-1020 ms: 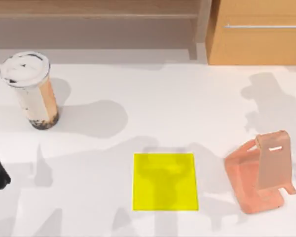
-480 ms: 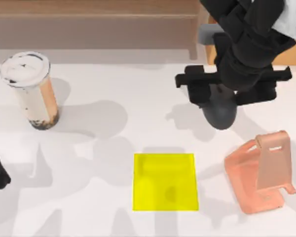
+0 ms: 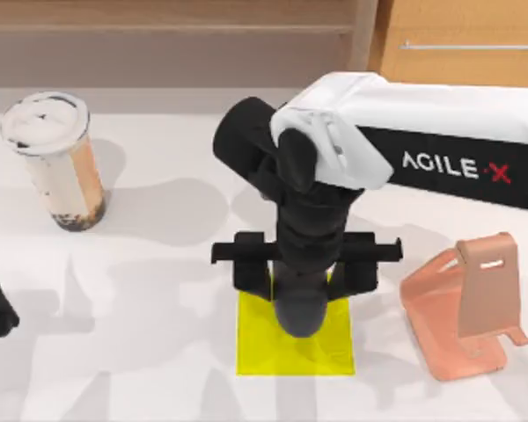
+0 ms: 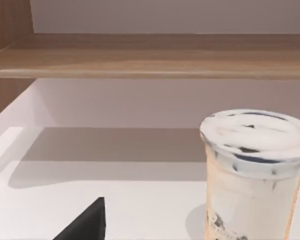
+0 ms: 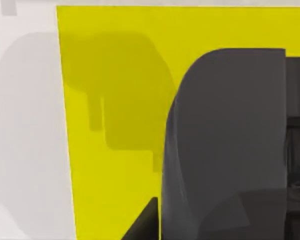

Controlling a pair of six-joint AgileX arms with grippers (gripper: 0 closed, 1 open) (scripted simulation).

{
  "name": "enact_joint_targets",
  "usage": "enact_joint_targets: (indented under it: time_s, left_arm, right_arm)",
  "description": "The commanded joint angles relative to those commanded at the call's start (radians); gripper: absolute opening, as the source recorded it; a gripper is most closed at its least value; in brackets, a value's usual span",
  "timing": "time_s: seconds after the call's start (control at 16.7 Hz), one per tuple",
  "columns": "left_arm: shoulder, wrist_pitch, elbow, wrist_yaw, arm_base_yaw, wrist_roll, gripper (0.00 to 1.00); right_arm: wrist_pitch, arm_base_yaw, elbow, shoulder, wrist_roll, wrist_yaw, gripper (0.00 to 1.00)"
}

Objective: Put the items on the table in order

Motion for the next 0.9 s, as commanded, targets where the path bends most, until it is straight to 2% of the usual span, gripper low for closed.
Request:
enact_joint_targets:
  time_s: [0.9]
  left_arm:
    - [0.000,0.000,0.000,0.000,0.000,0.000,1.00]
  right_arm:
    - [0.041,0.015,-0.025,0.037,0.023,0.000,0.00]
